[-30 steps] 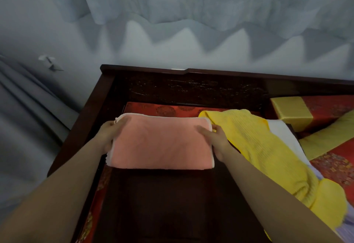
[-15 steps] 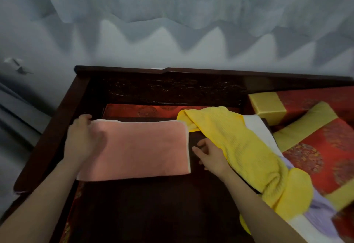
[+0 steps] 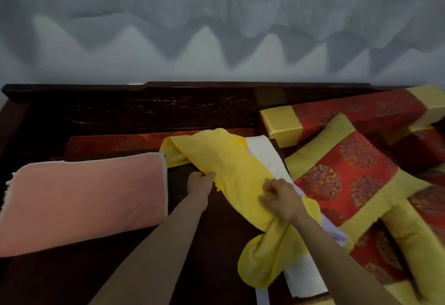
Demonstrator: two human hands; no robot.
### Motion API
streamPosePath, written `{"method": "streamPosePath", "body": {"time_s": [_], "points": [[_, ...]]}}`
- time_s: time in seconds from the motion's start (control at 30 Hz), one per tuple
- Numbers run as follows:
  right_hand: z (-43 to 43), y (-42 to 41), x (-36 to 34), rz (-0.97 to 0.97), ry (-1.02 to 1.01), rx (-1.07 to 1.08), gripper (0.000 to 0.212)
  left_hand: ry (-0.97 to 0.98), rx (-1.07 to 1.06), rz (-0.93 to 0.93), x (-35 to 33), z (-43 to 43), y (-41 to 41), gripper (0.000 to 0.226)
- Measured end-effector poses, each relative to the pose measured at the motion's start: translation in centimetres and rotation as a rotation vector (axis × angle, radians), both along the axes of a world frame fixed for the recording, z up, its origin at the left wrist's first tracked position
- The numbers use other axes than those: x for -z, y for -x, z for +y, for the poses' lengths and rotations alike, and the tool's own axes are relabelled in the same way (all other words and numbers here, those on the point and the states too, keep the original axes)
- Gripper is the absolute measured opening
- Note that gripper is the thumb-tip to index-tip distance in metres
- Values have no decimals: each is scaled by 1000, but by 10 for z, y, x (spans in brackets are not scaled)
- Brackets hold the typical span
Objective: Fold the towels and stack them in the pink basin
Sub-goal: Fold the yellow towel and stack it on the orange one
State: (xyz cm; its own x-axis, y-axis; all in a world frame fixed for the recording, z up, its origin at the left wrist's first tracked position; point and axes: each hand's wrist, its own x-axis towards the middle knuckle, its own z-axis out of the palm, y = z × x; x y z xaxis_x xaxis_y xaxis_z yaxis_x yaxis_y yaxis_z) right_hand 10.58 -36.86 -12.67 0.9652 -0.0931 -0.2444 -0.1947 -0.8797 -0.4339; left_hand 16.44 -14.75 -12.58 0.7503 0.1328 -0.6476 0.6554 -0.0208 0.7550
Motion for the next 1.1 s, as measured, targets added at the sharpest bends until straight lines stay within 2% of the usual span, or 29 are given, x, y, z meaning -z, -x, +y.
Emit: {"method": "streamPosePath", "body": {"time_s": [0.07,0.13,0.23,0.37,0.5,0.63,0.7,0.77,0.93,1.03,1.1], "points": [[-5,-2,3,-12,-46,-15,27,18,-127,7,7,-10,-12,22],[-8,-4,4,-16,-101,-1,27,95,-228,58,10,-16,-22,41],[-11,-1,6,0,-199,22,29,201,-214,134,6,-23,-29,26],[-12,15,11,60,-378,99,56,244,-165,88,-4,-22,-18,28],[-8,22,14,125,-431,101,74,316,-169,46,-18,-3,15,36],[6,29,15,177,-388,10,78,470,-195,44,-42,14,35,25],[13,32,12,182,-402,-11,74,562,-142,44,-67,14,37,21],[15,33,6,187,-449,12,64,563,-116,49,-89,11,32,22],[26,36,-24,28,-576,143,36,581,-202,8,-143,7,8,33],[38,36,-54,-147,-625,165,42,527,-188,29,-183,2,8,23],[48,39,-78,-242,-644,176,51,498,-205,18,-208,-2,10,27]]}}
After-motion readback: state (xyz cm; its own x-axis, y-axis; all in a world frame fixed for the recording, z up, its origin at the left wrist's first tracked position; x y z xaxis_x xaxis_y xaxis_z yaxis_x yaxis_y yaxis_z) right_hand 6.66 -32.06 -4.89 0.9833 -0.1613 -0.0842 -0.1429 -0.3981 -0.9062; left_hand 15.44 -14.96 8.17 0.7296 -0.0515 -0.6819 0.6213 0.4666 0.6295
